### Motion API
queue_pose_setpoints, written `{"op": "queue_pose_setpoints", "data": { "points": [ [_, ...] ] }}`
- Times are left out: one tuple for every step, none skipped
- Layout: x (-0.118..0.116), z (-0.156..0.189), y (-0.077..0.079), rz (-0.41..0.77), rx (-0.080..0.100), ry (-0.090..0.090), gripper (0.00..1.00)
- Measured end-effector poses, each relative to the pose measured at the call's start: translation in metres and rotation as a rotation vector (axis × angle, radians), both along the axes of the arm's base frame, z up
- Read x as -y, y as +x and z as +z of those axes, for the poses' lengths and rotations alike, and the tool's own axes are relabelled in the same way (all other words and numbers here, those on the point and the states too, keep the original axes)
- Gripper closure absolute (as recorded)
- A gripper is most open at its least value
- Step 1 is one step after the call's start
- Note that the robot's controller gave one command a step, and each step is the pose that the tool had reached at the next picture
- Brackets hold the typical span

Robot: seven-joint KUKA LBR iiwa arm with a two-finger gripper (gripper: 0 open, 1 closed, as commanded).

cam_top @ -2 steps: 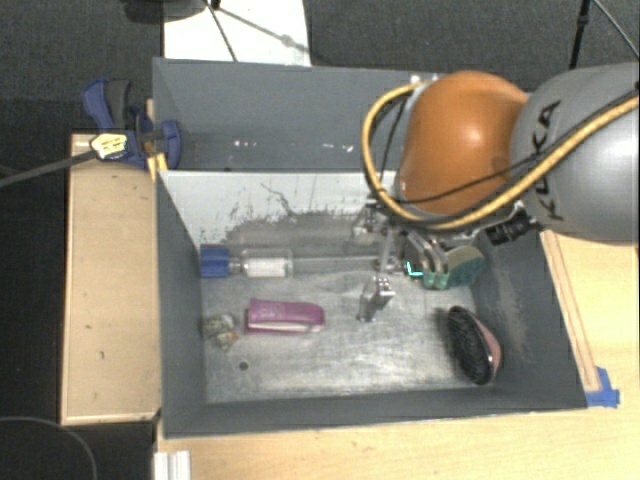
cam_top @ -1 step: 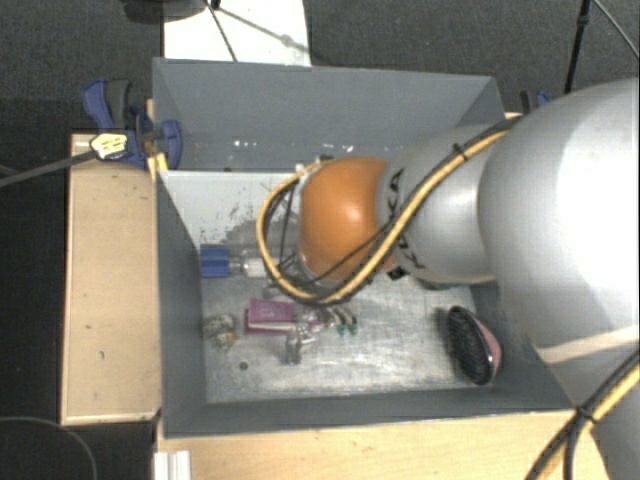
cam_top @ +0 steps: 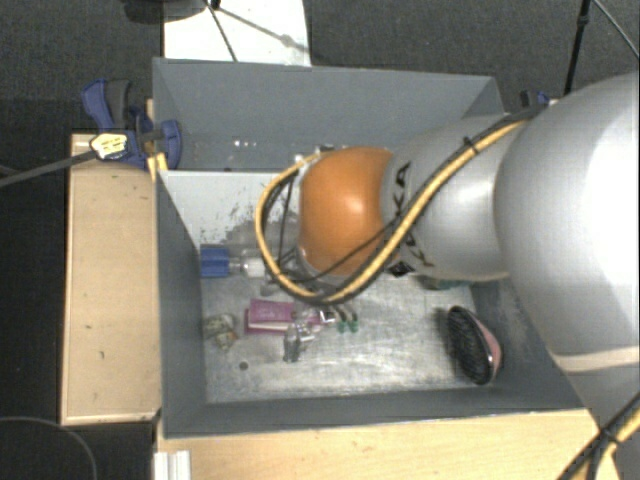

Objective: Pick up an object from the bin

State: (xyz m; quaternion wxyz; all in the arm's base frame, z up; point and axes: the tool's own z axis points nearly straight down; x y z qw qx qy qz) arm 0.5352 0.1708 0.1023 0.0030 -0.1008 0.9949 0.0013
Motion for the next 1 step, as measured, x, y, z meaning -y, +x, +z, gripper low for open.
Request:
{"op": "queue_pose_setpoints", "data": {
  "points": [
    [0.0072, -0.0019, 0.0026, -0.101, -0.001, -0.001, 0.0]
  ]
}}
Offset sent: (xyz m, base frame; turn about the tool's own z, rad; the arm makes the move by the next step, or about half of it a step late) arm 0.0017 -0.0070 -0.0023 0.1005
